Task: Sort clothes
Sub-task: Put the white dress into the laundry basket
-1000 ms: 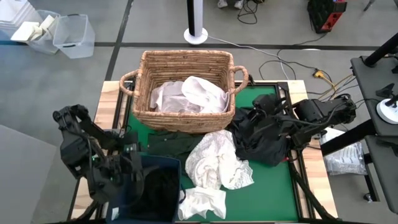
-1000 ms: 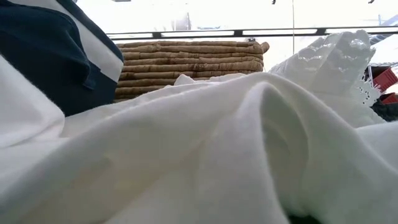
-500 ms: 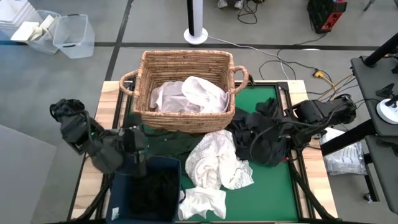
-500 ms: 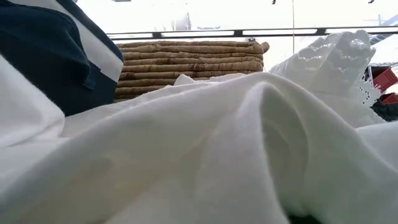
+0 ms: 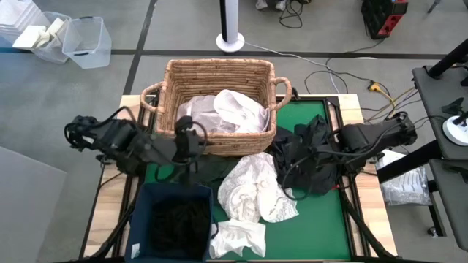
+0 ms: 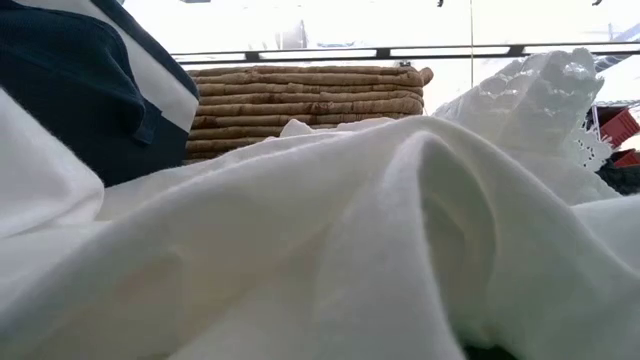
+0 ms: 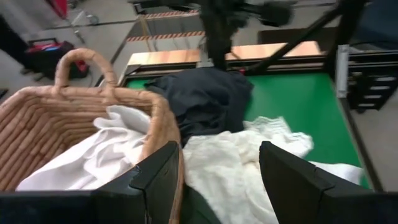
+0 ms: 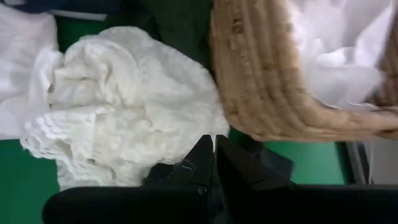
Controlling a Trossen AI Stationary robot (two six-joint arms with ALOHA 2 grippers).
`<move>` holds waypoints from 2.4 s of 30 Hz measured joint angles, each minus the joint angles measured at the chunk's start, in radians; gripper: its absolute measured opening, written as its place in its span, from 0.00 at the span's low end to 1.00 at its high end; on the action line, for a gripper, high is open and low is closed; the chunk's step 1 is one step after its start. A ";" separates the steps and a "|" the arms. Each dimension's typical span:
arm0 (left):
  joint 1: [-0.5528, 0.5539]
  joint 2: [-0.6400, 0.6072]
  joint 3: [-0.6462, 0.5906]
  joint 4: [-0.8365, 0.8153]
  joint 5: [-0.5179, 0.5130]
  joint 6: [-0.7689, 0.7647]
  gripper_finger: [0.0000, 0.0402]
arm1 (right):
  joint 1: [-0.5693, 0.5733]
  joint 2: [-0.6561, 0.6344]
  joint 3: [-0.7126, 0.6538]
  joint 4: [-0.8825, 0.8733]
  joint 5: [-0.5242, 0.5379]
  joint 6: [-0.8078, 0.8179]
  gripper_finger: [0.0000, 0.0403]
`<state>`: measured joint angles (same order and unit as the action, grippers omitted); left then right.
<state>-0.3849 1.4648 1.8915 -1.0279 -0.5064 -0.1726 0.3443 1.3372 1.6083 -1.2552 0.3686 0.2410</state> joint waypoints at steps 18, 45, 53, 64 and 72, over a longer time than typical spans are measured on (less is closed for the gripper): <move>0.043 0.010 -0.003 -0.012 0.001 0.003 0.50 | 0.000 -0.006 -0.426 0.393 -0.077 0.100 0.20; 0.041 0.010 -0.003 -0.096 0.003 -0.046 0.50 | 0.020 0.014 -0.682 0.775 0.031 0.251 0.73; 0.041 0.010 -0.005 -0.088 0.002 -0.049 0.50 | -0.025 0.094 -0.697 0.785 0.025 0.240 0.73; 0.041 0.010 -0.005 -0.079 0.002 -0.048 0.50 | -0.044 0.239 -0.697 0.899 -0.009 0.232 0.47; 0.041 0.010 -0.005 -0.080 0.002 -0.046 0.50 | -0.044 0.254 -0.697 0.901 -0.009 0.240 0.06</move>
<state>-0.3435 1.4746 1.8866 -1.1080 -0.5046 -0.2188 0.3004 1.5909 0.9115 -0.3539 0.3592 0.4807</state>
